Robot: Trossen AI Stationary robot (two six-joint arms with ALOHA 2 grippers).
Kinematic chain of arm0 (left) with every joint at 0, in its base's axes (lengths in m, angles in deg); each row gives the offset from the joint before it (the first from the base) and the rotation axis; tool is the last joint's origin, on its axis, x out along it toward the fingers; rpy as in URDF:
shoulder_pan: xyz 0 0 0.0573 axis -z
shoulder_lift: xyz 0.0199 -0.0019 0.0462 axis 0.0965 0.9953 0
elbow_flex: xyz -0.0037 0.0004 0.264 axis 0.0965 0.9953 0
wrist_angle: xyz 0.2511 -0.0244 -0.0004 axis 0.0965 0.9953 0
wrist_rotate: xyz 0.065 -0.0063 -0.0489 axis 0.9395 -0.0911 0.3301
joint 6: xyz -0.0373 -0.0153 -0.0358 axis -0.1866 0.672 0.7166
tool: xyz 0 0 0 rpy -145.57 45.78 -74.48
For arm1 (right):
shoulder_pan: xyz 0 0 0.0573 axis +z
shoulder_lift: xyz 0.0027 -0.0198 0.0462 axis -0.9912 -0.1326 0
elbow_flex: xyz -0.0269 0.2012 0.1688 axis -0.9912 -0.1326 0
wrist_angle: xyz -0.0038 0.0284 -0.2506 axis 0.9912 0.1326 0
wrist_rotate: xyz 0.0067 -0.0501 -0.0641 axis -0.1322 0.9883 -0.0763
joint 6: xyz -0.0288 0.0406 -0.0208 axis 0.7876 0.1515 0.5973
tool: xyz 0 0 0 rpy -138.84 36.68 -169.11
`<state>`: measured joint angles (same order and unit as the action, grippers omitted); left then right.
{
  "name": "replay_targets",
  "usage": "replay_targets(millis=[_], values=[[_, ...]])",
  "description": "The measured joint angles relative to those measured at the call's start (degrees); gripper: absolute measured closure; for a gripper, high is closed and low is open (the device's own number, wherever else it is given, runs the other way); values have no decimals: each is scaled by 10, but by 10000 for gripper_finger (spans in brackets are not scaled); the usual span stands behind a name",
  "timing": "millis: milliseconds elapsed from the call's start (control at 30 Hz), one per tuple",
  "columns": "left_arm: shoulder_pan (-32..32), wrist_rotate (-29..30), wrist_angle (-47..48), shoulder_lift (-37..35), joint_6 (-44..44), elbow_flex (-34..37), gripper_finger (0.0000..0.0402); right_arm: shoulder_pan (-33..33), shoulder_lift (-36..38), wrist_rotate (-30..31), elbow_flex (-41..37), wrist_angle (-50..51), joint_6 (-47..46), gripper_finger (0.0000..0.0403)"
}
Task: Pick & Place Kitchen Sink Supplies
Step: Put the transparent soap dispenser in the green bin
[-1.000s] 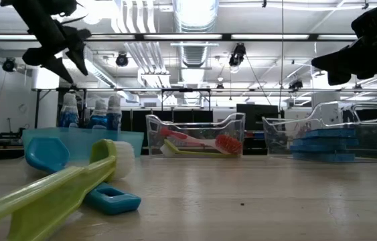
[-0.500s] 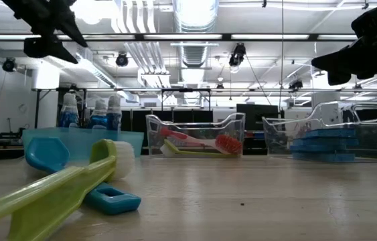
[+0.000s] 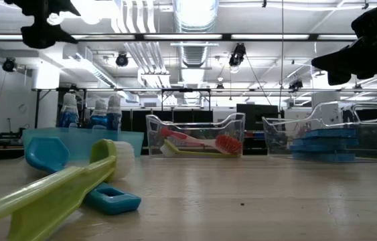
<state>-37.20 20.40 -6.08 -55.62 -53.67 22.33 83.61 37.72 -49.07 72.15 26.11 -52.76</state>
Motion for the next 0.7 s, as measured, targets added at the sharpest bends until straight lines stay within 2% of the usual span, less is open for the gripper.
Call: replay_targets(millis=[233, 433, 700], values=[[89, 2, -79, 14, 29, 0, 124, 0, 0, 0, 0, 0, 0, 394], [169, 33, -141, 44, 39, 0, 124, 0, 0, 0, 0, 0, 0, 394], [258, 66, -159, 93, 74, 0, 124, 0, 0, 0, 0, 0, 0, 394]])
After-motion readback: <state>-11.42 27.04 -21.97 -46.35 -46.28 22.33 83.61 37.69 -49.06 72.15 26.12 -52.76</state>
